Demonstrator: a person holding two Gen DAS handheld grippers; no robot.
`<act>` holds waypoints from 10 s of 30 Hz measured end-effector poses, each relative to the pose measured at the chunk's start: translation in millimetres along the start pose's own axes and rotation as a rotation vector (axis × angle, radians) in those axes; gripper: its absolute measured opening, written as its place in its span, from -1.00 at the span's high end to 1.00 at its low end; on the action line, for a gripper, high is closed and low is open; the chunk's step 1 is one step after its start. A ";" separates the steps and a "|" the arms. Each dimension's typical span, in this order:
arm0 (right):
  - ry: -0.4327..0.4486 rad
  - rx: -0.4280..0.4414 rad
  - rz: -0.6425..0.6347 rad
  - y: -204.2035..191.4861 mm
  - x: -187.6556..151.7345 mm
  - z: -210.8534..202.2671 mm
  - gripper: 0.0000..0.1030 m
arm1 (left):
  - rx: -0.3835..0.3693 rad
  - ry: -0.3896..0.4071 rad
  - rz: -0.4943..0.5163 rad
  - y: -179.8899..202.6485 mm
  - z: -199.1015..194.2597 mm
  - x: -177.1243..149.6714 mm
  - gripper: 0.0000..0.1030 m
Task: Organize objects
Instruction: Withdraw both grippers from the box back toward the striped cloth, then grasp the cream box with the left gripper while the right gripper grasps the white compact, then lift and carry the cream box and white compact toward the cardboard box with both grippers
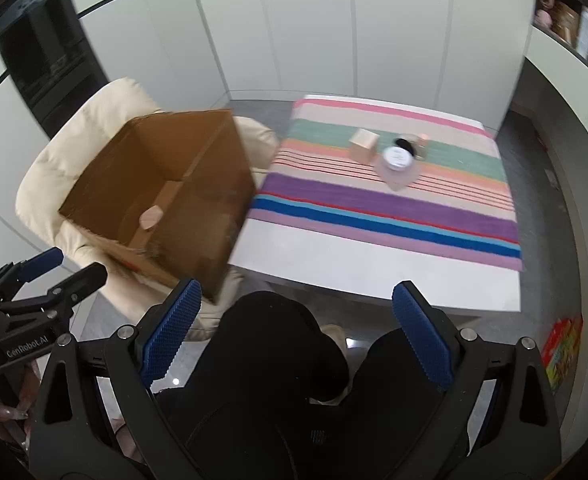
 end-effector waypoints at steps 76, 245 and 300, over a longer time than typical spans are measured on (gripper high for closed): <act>0.127 -0.049 -0.018 206.2 86.4 358.9 -0.17 | -0.149 -0.195 0.154 224.7 429.3 133.1 -0.76; 0.256 -0.215 0.102 162.5 4.6 -164.0 -0.16 | -0.105 0.224 0.233 162.7 -88.2 44.0 0.13; 0.104 0.139 -0.258 -71.1 28.8 -23.5 -0.16 | 0.165 0.129 -0.050 -59.8 -40.0 35.7 0.13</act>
Point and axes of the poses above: each gripper's, at about its wrist camera, not at the fingertips, and z roughly the way its jaws point, y to its right, x to its top, the point moved 10 cm from there along z, roughly the way its jaws point, and after that the axes turned 9 degrees about y, right-handed, at the moved point
